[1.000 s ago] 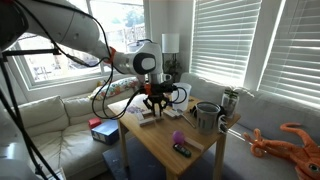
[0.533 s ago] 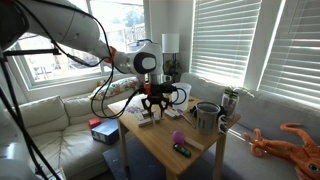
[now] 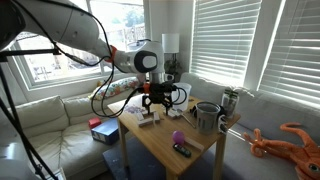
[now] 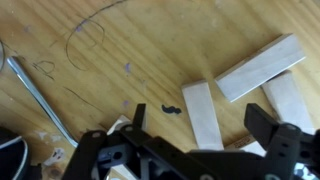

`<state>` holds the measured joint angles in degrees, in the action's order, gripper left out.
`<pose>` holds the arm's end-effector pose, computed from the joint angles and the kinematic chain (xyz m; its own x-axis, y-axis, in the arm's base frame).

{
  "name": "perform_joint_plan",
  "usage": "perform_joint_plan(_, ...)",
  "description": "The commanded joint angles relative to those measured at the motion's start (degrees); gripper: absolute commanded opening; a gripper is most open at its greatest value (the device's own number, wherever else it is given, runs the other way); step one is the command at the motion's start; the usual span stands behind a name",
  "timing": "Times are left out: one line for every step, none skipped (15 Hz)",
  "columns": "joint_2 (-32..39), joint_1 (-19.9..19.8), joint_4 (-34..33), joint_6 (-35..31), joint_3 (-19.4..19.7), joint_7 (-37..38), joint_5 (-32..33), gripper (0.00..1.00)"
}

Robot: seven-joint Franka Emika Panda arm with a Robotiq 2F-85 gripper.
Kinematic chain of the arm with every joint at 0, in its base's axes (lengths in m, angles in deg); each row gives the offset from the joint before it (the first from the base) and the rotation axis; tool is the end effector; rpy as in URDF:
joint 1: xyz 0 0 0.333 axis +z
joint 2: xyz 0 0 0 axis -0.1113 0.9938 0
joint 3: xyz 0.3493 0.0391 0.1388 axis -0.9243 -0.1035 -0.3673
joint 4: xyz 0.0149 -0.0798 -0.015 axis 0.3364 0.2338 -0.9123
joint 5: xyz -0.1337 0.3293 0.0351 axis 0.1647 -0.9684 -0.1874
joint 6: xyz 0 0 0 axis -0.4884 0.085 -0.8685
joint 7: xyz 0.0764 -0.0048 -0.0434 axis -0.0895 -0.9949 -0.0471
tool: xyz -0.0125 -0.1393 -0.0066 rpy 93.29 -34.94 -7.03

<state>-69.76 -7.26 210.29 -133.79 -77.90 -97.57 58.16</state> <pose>0.4968 -0.0276 0.4672 0.8129 0.5707 -0.1162 0.5802 -0.8107 0.0775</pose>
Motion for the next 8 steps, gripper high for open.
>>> perform_joint_plan(-3.98, -0.83, 3.28, 0.16, 0.82, 10.32, 2.06, 1.0)
perform_joint_plan(-4.79, -1.11, 4.01, 0.27, 1.02, 13.15, 2.45, 1.0)
perform_joint_plan(-5.79, -1.39, 4.97, 0.4, 1.26, 16.05, 2.94, 1.0)
perform_joint_plan(-7.05, -1.76, 6.32, -0.35, 1.52, 18.87, 3.36, 1.0)
perform_joint_plan(-3.02, -1.14, 2.5, 0.2, 1.37, 13.78, 1.82, 1.0)
perform_joint_plan(-3.59, -1.22, 3.0, 0.19, 1.56, 14.29, 1.9, 1.0)
perform_joint_plan(-3.59, -1.19, 2.97, 0.19, 1.57, 14.22, 1.9, 1.0)
perform_joint_plan(-3.5, -1.12, 2.94, 0.19, 1.53, 14.22, 1.9, 1.0)
